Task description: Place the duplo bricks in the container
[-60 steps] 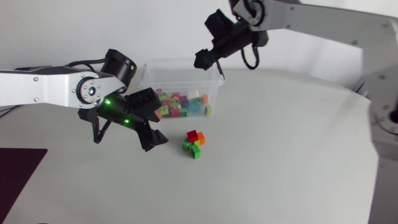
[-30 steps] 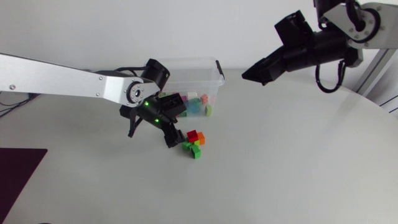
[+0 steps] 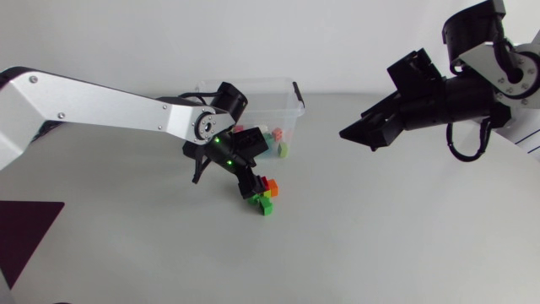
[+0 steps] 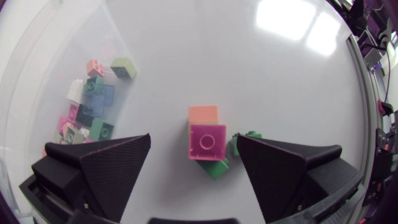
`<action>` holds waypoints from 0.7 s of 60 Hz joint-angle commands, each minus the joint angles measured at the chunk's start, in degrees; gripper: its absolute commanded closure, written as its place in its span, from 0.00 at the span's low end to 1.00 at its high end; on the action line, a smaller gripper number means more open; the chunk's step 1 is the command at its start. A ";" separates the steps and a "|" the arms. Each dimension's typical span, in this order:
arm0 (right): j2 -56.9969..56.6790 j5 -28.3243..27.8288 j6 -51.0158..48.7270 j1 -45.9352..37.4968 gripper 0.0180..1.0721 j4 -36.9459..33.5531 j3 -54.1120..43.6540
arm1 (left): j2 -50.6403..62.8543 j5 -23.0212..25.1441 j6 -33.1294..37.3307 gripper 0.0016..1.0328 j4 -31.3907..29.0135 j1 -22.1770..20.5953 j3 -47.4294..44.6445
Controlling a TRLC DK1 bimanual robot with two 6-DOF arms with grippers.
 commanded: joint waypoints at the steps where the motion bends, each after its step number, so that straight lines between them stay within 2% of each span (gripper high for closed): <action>1: -1.13 -0.57 -1.20 0.36 0.04 1.09 -1.89 | 2.26 0.61 0.69 0.10 -0.29 -0.08 2.29; 15: -0.78 0.22 -0.76 3.70 0.04 1.27 -1.98 | 5.51 0.70 0.69 0.22 -1.34 -0.16 5.01; 27: 0.36 1.62 -0.50 6.60 0.04 2.06 -2.86 | 6.39 0.70 0.77 0.50 -2.40 -0.43 5.63; 31: 1.77 1.89 -0.59 7.57 0.04 3.29 -3.03 | 6.39 0.88 1.21 0.69 -3.54 -0.08 5.54; 42: 8.01 3.03 -3.93 10.38 0.04 3.29 -1.10 | 4.01 2.37 2.71 0.71 -6.53 1.68 3.96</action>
